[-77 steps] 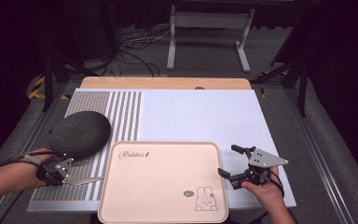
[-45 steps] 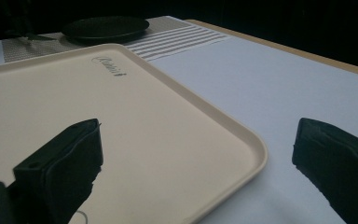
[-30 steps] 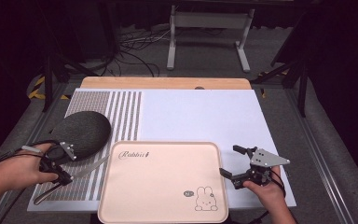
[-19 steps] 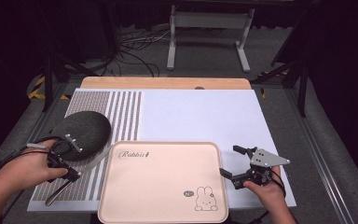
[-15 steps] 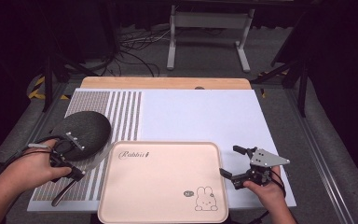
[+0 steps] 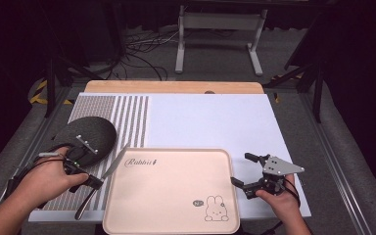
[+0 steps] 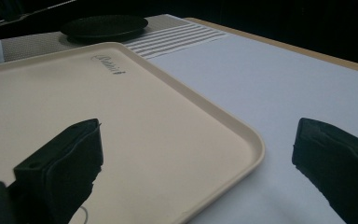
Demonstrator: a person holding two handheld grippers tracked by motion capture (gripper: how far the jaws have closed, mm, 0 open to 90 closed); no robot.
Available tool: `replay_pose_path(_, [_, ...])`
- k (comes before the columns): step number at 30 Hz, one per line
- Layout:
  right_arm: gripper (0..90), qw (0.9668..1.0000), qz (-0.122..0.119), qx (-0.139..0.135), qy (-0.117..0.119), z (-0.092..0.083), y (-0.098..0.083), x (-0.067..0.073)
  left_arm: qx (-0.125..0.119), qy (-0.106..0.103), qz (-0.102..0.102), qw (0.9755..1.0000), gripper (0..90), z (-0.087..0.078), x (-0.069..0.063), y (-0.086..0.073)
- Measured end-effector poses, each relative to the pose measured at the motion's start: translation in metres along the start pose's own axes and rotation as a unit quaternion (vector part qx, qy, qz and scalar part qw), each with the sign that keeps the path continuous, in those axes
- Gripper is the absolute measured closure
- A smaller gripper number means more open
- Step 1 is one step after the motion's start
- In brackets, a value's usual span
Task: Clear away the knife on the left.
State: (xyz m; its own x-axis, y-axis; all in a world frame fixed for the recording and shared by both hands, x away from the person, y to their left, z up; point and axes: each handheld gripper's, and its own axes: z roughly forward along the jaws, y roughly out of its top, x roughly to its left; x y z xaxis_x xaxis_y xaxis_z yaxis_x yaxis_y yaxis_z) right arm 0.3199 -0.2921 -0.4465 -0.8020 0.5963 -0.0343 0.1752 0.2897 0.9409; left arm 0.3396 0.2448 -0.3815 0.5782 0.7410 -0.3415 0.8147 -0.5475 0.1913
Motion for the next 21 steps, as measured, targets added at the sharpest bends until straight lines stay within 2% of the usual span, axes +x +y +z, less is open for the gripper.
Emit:
replay_pose_path(1, [2.6,1.0,0.0,0.0,0.0,0.0,0.0,0.0,0.003,0.004,0.001,1.0,80.5,0.001,-0.002,0.001])
replay_pose_path(4, [2.6,1.0,0.001,0.0,-0.001,0.0,0.0,0.0,0.002,-0.002,-0.002,1.0,80.5,0.005,-0.006,0.003])
replay_pose_path(13, [2.7,1.0,0.002,-0.003,-0.001,-0.001,0.001,0.0,-0.002,-0.022,0.007,0.9997,80.5,0.015,-0.022,0.013])
replay_pose_path(21, [2.7,1.0,0.0,-0.006,-0.001,-0.002,0.001,0.001,0.003,-0.034,0.013,0.9993,80.5,0.032,-0.032,0.021])
